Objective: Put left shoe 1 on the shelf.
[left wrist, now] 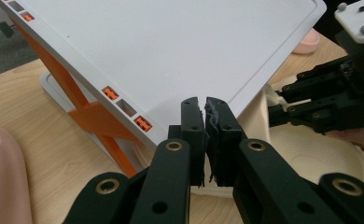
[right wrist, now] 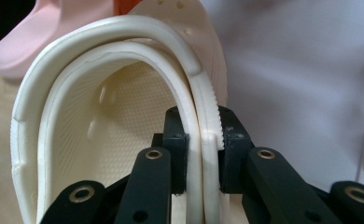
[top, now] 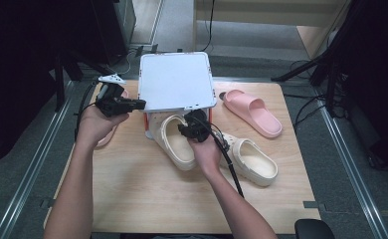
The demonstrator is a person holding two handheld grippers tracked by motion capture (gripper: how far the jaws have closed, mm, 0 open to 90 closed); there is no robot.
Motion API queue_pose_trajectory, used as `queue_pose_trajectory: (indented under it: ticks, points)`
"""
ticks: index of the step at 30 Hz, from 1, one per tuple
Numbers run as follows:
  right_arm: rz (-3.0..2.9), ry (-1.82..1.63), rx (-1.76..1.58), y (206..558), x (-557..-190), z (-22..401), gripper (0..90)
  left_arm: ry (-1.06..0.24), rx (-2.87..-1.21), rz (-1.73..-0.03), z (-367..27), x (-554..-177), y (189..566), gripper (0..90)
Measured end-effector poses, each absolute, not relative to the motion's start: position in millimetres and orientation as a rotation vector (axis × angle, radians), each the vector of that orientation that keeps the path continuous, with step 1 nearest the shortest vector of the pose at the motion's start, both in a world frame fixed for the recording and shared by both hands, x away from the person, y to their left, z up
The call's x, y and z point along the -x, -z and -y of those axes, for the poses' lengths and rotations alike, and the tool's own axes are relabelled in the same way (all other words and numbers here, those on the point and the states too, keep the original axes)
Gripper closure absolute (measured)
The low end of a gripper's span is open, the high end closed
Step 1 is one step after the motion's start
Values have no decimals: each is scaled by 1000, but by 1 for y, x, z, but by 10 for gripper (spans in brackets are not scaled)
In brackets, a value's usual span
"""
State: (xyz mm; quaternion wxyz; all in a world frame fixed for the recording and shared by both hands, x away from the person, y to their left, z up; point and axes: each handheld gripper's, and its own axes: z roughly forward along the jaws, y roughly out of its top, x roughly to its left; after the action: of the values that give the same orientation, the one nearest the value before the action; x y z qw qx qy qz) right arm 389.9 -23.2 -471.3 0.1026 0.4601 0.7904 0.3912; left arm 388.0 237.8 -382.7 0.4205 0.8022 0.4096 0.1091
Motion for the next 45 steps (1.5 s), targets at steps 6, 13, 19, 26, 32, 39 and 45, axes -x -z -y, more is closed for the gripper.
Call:
queue_pose_trajectory:
  ticks: [6,13,19,26,32,39,45]
  points:
    - [-2316,-1147,-1410,484,-393,17,754,-277,-2014,-1025,-238,-388,383,858]
    - [-2326,-1199,-1372,478,-389,27,650,-276,-2011,-1031,-238,-388,383,856]
    - [-2358,-1251,-1323,467,-375,39,630,-277,-2008,-1032,-238,-388,383,857]
    - [-2413,-1289,-1235,461,-353,48,778,-288,-2010,-1037,-237,-388,382,865]
    - [-2492,-1274,-1135,466,-333,56,891,-286,-2004,-1037,-237,-388,383,864]
    - [-2526,-1278,-1052,479,-301,71,900,-295,-2007,-1036,-237,-388,383,865]
    - [-2557,-1267,-1021,494,-278,76,900,-294,-2004,-1041,-236,-387,383,869]
